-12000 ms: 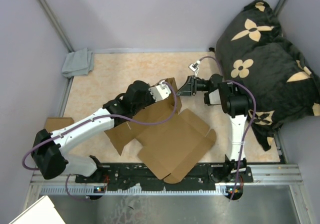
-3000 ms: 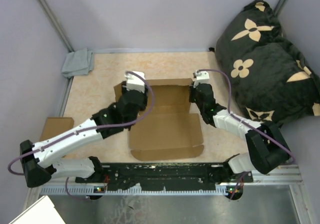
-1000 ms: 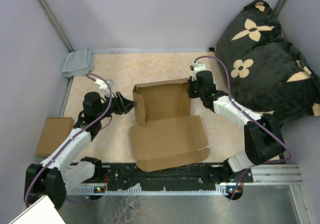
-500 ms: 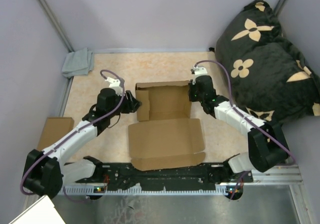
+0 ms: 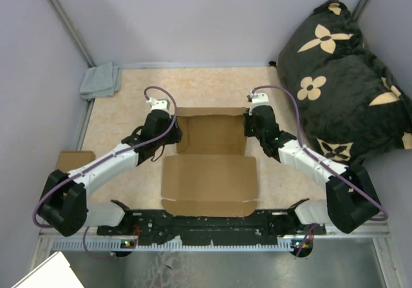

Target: Fold the paper box

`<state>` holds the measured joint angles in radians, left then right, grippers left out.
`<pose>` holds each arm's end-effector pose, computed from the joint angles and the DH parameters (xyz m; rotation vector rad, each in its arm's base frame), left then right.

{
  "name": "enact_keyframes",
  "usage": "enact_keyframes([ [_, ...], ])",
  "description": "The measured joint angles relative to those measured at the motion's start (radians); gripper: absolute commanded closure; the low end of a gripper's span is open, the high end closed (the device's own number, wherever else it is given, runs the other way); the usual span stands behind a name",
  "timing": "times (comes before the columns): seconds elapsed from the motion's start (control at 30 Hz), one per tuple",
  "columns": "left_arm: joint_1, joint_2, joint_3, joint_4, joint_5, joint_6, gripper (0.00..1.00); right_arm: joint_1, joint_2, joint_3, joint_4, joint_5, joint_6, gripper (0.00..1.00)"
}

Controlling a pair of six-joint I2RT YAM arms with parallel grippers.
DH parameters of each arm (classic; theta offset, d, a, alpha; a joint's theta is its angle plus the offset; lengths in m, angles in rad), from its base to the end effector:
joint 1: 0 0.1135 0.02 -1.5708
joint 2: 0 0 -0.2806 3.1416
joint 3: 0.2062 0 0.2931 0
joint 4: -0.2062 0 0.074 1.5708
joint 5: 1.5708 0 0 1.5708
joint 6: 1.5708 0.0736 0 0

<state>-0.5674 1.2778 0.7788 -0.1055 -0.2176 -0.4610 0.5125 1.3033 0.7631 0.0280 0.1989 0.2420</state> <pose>0.2949 -0.1691 0.2146 -0.0088 2.1807 -0.3547 0.3123 0.1590 0.2164 -0.1600 2.0757 0.2551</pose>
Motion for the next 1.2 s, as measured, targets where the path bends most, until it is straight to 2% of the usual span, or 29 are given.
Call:
enact_keyframes([
  [0.07,-0.016,0.02,0.002,-0.001,-0.026,-0.004,0.64,0.003,-0.004,-0.004,0.004,0.002,0.003,1.0],
  [0.27,-0.052,0.05,0.032,-0.034,-0.119,-0.019,1.0,0.013,-0.007,-0.01,0.011,0.008,0.009,1.0],
  [0.4,-0.079,0.097,0.095,-0.112,-0.193,-0.045,1.0,0.034,-0.007,-0.01,0.01,0.022,0.016,1.0],
  [0.6,-0.15,0.313,0.389,-0.419,-0.409,-0.183,1.0,0.042,0.026,0.032,-0.032,0.053,0.053,1.0],
  [0.77,-0.241,0.45,0.531,-0.677,-0.587,-0.353,1.0,0.047,0.073,0.114,-0.135,0.067,0.093,1.0],
  [0.9,-0.298,0.524,0.587,-0.846,-0.683,-0.505,1.0,0.049,0.114,0.18,-0.214,0.069,0.116,0.99],
  [1.0,-0.317,0.534,0.595,-0.906,-0.706,-0.573,1.0,0.051,0.129,0.203,-0.239,0.068,0.127,0.99],
  [1.13,-0.322,0.509,0.577,-0.911,-0.701,-0.599,1.0,0.056,0.131,0.208,-0.255,0.064,0.143,0.96],
  [1.2,-0.322,0.478,0.547,-0.879,-0.685,-0.585,0.96,0.056,0.132,0.213,-0.263,0.06,0.148,0.94],
])
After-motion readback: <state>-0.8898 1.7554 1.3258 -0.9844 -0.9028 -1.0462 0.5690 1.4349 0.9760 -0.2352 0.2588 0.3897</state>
